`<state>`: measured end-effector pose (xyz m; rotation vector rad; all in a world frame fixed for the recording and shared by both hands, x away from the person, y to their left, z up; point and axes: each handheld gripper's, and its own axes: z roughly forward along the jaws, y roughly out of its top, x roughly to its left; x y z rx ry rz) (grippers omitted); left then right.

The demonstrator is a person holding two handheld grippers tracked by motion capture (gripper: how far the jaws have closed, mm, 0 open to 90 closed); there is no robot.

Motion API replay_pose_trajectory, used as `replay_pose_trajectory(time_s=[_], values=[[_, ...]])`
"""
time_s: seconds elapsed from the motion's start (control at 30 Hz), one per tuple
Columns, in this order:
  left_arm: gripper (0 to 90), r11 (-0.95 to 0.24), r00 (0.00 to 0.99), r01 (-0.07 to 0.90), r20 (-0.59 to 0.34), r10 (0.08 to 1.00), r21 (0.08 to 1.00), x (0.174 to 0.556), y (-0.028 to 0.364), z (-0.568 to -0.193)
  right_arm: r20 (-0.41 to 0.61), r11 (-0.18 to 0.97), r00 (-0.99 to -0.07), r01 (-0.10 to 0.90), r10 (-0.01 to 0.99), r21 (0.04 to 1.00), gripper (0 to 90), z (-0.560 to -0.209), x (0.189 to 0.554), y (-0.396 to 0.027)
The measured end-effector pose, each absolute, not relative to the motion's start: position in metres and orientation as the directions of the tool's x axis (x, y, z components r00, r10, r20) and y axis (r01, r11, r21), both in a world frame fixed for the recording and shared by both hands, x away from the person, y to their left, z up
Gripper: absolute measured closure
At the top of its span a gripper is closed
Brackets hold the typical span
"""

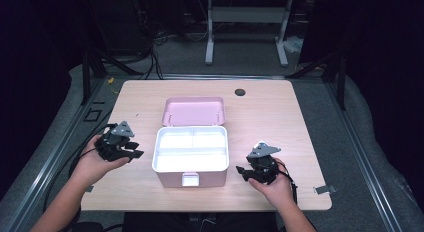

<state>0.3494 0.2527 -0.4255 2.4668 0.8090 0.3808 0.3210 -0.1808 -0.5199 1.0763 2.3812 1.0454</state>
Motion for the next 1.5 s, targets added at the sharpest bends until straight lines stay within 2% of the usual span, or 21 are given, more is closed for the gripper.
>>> replay_pose_trajectory(time_s=[0.23,0.63,0.83,1.37,1.5], values=[[68.3,-0.739,0.824,0.441,0.097,0.559,0.508,0.358,0.238,-0.412,0.004,0.451,-0.666,0.509,0.746,0.733,44.7,-0.52,0.32,-0.18],[68.6,-0.849,0.911,0.316,0.114,0.397,0.424,0.369,0.213,-0.392,0.005,0.452,-0.668,0.508,0.744,0.733,44.6,-0.52,0.321,-0.18],[68.3,-0.881,0.931,0.281,0.115,0.347,0.381,0.377,0.202,-0.388,0.013,0.447,-0.67,0.51,0.742,0.735,44.6,-0.52,0.321,-0.18],[69.9,-0.921,0.958,0.247,0.07,0.28,0.3,0.393,0.174,-0.396,0.013,0.442,-0.662,0.514,0.749,0.735,45.1,-0.52,0.322,-0.182],[73.7,-0.926,0.96,0.249,0.056,0.275,0.285,0.397,0.162,-0.398,0.015,0.441,-0.66,0.518,0.751,0.733,45.1,-0.52,0.322,-0.182]])
